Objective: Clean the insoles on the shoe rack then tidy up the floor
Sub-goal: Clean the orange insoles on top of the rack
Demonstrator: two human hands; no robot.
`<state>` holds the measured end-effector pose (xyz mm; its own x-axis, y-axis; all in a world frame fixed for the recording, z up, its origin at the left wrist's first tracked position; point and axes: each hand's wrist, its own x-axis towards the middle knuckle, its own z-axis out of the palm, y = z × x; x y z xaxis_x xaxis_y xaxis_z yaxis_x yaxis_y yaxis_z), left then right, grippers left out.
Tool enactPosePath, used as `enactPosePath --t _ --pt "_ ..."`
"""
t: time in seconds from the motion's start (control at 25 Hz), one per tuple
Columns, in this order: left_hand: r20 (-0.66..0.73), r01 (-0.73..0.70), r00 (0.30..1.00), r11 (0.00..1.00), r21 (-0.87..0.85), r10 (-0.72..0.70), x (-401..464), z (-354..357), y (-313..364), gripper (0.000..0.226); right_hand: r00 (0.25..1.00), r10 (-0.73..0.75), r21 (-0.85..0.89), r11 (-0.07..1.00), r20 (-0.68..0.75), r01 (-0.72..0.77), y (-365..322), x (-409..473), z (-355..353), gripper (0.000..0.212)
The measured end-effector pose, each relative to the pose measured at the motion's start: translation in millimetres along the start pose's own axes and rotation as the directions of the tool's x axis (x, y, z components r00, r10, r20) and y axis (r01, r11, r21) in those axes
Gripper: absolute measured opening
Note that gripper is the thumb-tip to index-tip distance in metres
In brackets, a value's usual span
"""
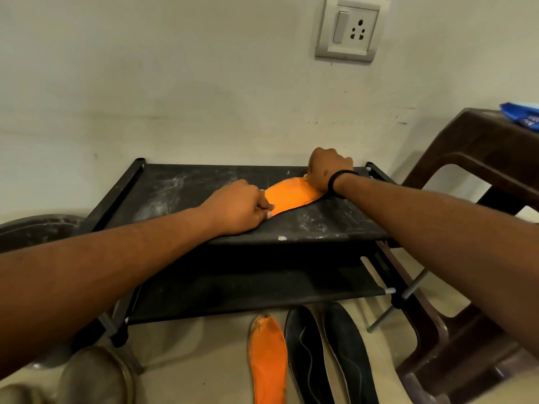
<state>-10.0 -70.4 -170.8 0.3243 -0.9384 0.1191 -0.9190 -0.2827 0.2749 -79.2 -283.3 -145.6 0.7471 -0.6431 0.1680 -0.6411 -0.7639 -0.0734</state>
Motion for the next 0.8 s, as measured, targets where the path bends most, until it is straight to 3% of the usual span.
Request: enactPosePath --t 0.16,0.28,0.4,0.8 --pt "-0.007 0.014 1.0 1.0 0.007 -0.014 2.0 2.5 -1.8 0.027 0.999 -0.001 0.179 0.984 0.033 -0.005 -13.2 -4.2 7.1 0.015" --pt "-0.014 0.004 1.0 1.0 -0.001 -0.004 1.2 2.1 -1.4 0.023 0.981 -0.173 0.287 0.947 0.09 0.141 -37.9 -18.8 13.7 0.012" --pt "-0.03 0.005 1.0 1.0 0.003 -0.005 -0.5 0.8 0.0 0.021 0.946 -0.307 0.268 0.925 0.105 0.27 -49.5 -28.5 14.4 0.008" --pt "-0.004 0.028 1.0 1.0 0.001 -0.028 -3.3 -3.0 5.7 0.031 0.999 0.037 -0.005 0.999 -0.017 -0.037 -11.6 -5.2 -4.0 0.013"
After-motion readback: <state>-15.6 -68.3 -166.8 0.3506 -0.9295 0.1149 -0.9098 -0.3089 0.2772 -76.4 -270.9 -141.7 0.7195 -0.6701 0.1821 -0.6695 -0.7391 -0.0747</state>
